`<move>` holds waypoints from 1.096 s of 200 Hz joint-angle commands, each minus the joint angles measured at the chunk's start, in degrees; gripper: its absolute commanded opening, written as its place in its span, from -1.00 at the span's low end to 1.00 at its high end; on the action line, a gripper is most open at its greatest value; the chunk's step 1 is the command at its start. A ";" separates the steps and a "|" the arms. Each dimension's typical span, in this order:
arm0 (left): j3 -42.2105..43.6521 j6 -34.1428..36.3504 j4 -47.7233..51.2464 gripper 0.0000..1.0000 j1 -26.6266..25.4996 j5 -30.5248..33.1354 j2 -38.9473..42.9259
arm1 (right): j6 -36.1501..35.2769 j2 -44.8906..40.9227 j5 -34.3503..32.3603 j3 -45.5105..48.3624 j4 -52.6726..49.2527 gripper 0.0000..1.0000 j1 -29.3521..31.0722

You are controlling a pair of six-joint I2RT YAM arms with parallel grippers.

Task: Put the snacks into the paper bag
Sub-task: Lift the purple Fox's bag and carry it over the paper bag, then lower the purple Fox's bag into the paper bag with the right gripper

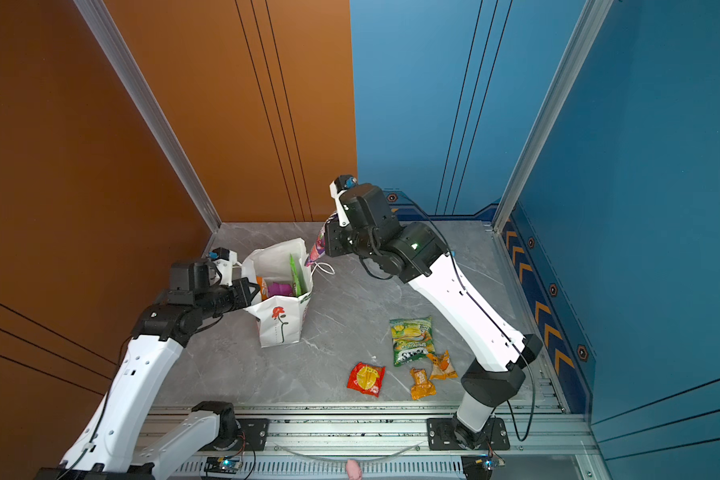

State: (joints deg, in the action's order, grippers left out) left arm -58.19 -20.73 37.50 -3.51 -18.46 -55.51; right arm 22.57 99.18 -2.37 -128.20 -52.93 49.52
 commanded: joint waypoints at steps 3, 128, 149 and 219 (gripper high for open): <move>-1.75 1.65 -2.87 -1.00 -0.88 -2.93 0.92 | -3.93 2.36 1.23 -6.10 -1.69 -0.89 3.03; -1.42 1.83 -3.96 -1.00 -1.59 -4.36 2.41 | -6.22 12.70 2.55 -11.46 -3.88 -0.92 7.60; -1.37 1.83 -4.17 -1.00 -1.57 -4.72 2.69 | -6.54 13.57 2.38 -11.68 -3.77 -0.92 8.30; -1.31 1.92 -4.27 -1.00 -1.68 -4.70 3.20 | -9.15 16.28 -5.45 -11.54 -7.27 -0.92 9.66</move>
State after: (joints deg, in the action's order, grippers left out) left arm -58.19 -20.34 37.47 -4.58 -20.64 -54.41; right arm 15.14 114.15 -2.33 -137.67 -57.95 59.02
